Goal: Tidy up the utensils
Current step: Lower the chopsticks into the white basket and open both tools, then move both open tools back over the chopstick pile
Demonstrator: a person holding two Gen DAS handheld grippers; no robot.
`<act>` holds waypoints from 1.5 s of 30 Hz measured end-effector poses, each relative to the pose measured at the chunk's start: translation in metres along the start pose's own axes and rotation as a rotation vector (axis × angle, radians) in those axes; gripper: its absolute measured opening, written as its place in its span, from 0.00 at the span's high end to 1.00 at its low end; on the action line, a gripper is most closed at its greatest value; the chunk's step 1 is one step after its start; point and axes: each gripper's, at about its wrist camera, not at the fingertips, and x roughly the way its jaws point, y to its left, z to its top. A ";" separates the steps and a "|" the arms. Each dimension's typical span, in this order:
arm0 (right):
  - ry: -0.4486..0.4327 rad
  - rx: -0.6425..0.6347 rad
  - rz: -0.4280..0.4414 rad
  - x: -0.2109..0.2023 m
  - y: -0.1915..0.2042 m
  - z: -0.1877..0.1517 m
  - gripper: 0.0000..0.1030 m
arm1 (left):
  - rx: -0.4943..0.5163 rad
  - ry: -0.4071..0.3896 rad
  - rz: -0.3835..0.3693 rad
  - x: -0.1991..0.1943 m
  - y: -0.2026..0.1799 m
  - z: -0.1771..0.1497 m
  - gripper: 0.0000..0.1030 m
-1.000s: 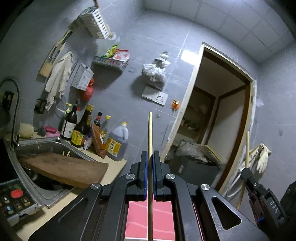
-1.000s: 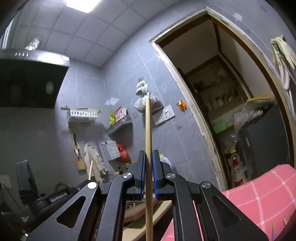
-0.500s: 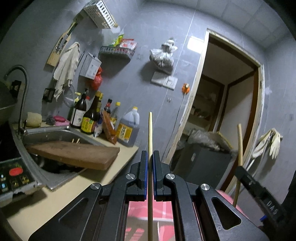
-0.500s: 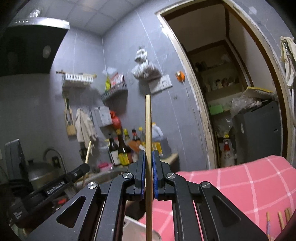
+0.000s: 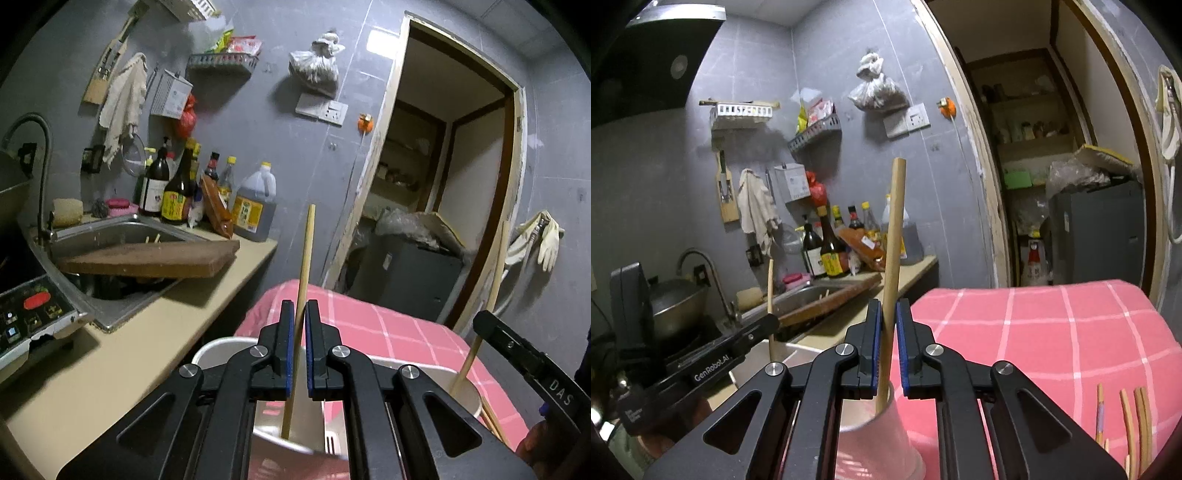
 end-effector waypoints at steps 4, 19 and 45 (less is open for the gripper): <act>0.015 0.007 0.005 -0.003 -0.002 -0.001 0.87 | -0.014 0.023 -0.014 -0.004 0.000 0.000 0.96; -0.126 -0.018 -0.081 -0.081 -0.028 0.019 0.26 | 0.007 -0.050 -0.074 -0.049 -0.044 0.012 0.39; 0.038 -0.096 -0.388 -0.189 -0.118 -0.028 0.00 | 0.169 0.285 -0.222 -0.043 -0.176 -0.083 0.07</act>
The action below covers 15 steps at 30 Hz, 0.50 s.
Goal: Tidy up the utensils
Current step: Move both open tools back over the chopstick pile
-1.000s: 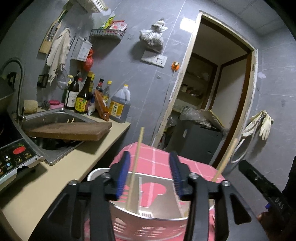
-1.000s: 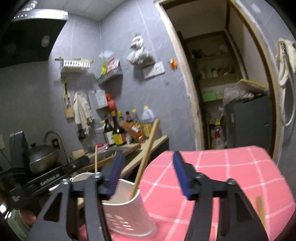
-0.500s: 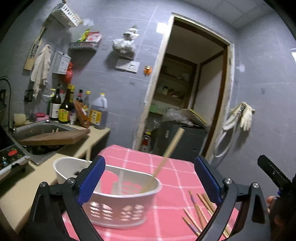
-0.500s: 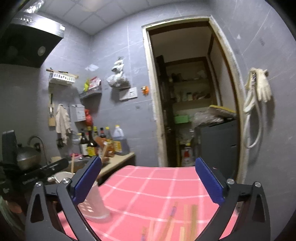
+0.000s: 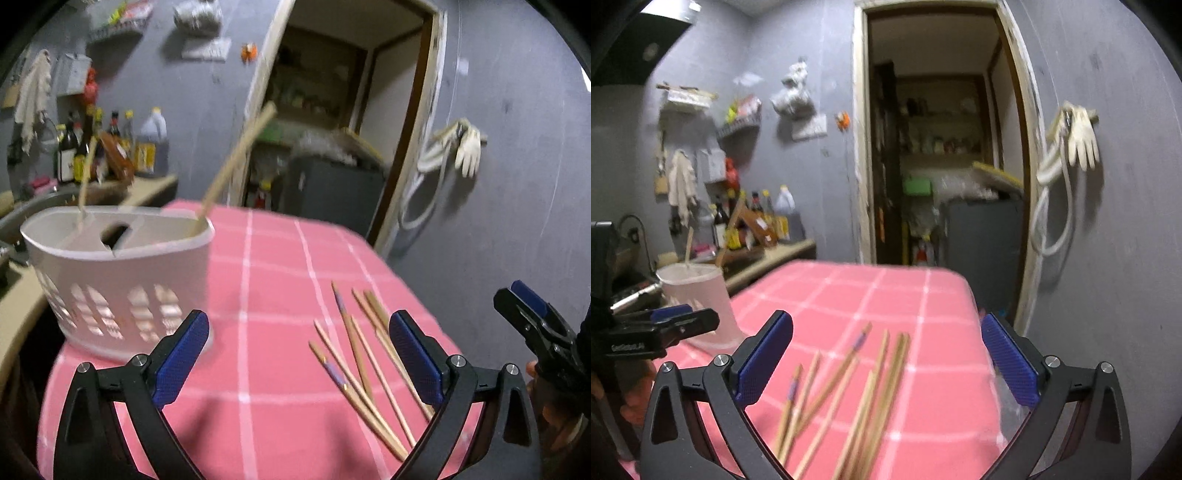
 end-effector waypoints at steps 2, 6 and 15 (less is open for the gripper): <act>0.038 0.019 -0.010 0.006 -0.007 -0.006 0.00 | 0.010 0.040 -0.001 0.009 -0.006 -0.008 0.07; 0.109 0.042 -0.021 0.017 -0.016 -0.018 0.00 | 0.043 0.103 0.002 0.022 -0.016 -0.021 0.07; 0.302 0.072 0.001 0.049 -0.024 -0.035 0.19 | 0.085 0.252 -0.035 0.051 -0.024 -0.034 0.21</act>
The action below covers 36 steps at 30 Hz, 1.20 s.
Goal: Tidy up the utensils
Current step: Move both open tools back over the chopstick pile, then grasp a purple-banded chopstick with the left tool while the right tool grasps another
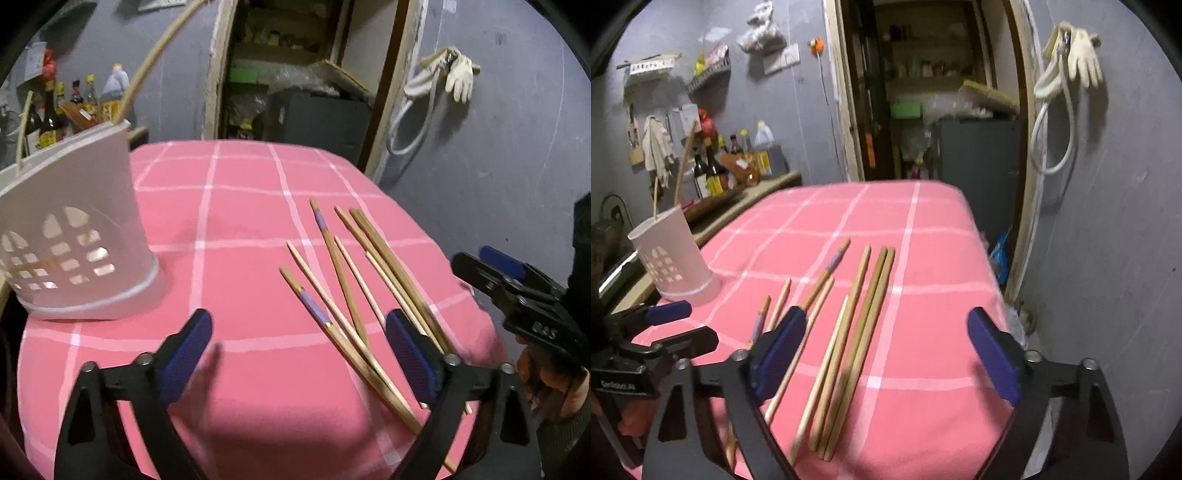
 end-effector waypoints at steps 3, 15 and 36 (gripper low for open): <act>0.058 -0.001 0.005 0.011 0.000 -0.001 0.32 | -0.002 0.078 -0.019 0.015 -0.001 -0.001 0.41; 0.227 -0.010 0.011 0.047 -0.002 -0.002 0.65 | -0.024 0.185 -0.031 0.043 -0.001 0.010 0.75; 0.394 -0.006 0.030 0.091 0.003 0.025 0.87 | -0.097 0.331 -0.134 0.069 0.001 0.037 0.91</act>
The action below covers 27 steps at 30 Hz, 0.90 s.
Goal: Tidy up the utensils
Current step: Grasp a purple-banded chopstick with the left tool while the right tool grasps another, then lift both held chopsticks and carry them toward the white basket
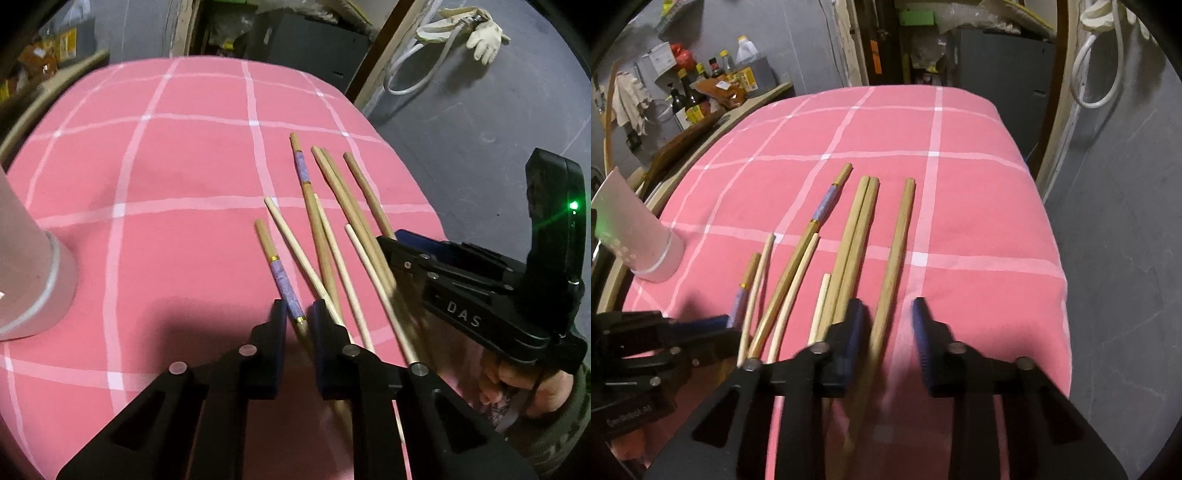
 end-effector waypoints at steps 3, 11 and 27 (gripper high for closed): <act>0.020 0.060 0.043 -0.001 -0.005 0.000 0.92 | -0.019 0.013 -0.026 -0.002 0.002 0.001 0.92; -0.051 0.231 0.213 -0.022 -0.018 -0.017 0.95 | -0.014 -0.018 -0.039 -0.015 0.006 -0.008 0.96; -0.693 0.126 0.371 -0.115 0.060 -0.031 0.95 | 0.083 -0.586 0.033 -0.133 -0.002 -0.029 0.96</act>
